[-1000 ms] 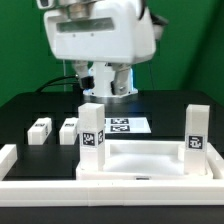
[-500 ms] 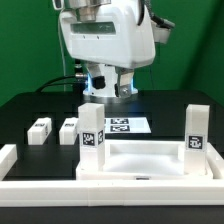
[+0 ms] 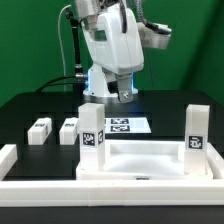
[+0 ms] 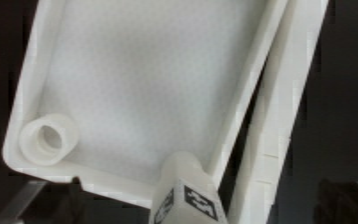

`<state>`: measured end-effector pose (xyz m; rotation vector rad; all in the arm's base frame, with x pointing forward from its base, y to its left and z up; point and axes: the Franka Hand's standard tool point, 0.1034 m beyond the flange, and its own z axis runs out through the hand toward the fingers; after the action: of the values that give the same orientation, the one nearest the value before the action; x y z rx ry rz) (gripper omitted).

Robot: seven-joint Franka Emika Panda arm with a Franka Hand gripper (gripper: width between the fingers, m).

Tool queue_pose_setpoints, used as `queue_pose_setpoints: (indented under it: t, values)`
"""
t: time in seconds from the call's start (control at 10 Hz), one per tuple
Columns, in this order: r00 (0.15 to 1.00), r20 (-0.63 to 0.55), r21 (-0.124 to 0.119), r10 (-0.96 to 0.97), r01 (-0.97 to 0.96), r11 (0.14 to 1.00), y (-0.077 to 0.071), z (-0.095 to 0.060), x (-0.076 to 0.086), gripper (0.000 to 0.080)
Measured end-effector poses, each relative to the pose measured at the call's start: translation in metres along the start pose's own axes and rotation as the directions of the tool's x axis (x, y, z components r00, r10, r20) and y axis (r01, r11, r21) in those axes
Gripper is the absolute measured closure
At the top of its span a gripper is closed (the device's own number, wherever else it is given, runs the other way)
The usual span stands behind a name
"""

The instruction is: Assemble desk

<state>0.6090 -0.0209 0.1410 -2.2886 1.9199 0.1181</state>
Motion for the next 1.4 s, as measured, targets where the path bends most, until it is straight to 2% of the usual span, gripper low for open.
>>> queue_pose_setpoints:
  t: [0.1,0.3,0.5,1.0,1.1,1.2,1.3,1.4]
  values:
    - [0.998,0.006,0.005,0.058,-0.058,0.998,0.002,0.002,-0.003,0.0150]
    - [0.968,0.031,0.012,0.248,-0.249,0.968,0.025,0.020,-0.020,0.0150]
    - [0.939,0.009,0.029,0.343,-0.344,0.939,0.036,0.045,-0.033,0.0150]
    - [0.948,0.011,0.019,0.319,-0.320,0.947,0.037,0.045,-0.033,0.0150]
    - [0.945,-0.003,0.015,0.327,-0.327,0.945,0.051,0.058,-0.037,0.0150]
    - [0.943,-0.024,0.006,0.332,-0.332,0.943,0.069,0.076,-0.041,0.0150]
    - [0.945,-0.041,-0.022,0.326,-0.327,0.945,0.080,0.096,-0.046,0.0150]
    - [0.946,-0.047,-0.037,0.320,-0.322,0.946,0.082,0.108,-0.049,0.0150]
